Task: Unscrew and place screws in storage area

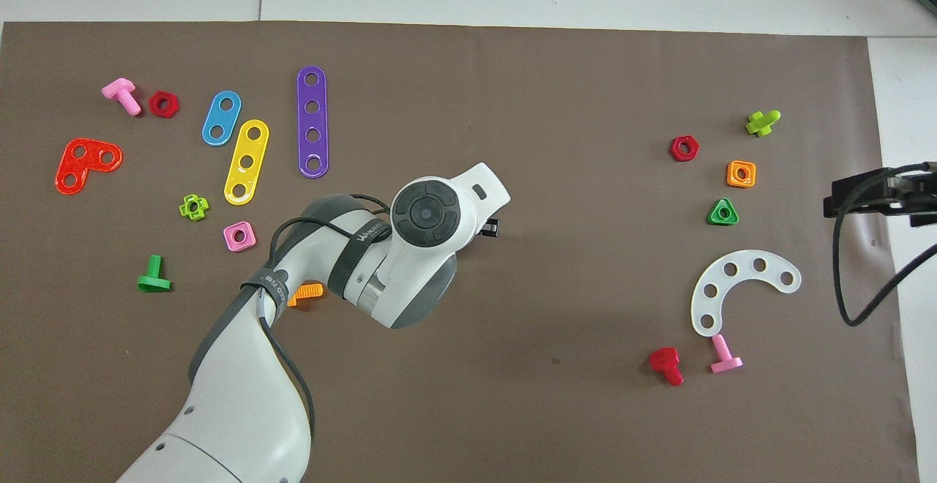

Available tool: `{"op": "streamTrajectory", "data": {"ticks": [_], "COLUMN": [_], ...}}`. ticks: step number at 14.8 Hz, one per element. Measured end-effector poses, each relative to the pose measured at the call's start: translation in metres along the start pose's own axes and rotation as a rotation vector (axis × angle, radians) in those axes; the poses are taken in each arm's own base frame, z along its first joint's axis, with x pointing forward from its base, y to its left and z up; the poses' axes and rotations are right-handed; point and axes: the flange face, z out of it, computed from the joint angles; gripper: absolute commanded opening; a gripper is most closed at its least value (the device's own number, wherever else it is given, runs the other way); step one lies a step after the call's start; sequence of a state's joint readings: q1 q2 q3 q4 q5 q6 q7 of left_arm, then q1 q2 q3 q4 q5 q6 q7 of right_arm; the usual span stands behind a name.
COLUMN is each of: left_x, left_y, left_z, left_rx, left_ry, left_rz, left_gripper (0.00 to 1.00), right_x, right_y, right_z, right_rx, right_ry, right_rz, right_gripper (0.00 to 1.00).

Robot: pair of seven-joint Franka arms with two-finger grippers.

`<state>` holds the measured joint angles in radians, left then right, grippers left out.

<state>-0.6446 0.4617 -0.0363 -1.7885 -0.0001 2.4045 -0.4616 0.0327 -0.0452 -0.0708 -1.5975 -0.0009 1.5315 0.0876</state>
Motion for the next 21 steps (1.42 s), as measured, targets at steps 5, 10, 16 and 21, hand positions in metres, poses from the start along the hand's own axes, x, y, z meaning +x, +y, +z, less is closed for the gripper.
{"op": "streamTrajectory", "data": {"ticks": [5,10,16,21], "left_x": [0.001,0.009,0.018,0.02], "left_y": [0.0,0.004,0.005,-0.018], "left_z": [-0.002,-0.016,-0.05,-0.081], "left_rx": [-0.002,0.0,0.004,0.022], "left_ry": [0.004,0.002,0.003,-0.006], "left_rz": [-0.004,-0.009,-0.017,-0.052], "left_gripper": [0.19,0.2,0.19,0.2], "right_x": [0.0,0.0,0.0,0.0], "right_y": [0.0,0.0,0.0,0.0], "right_z": [0.0,0.0,0.0,0.0], "right_rx": [0.0,0.0,0.0,0.0], "right_ry": [0.0,0.0,0.0,0.0], "right_rz": [0.0,0.0,0.0,0.0], "right_gripper": [1.0,1.0,1.0,1.0]}}
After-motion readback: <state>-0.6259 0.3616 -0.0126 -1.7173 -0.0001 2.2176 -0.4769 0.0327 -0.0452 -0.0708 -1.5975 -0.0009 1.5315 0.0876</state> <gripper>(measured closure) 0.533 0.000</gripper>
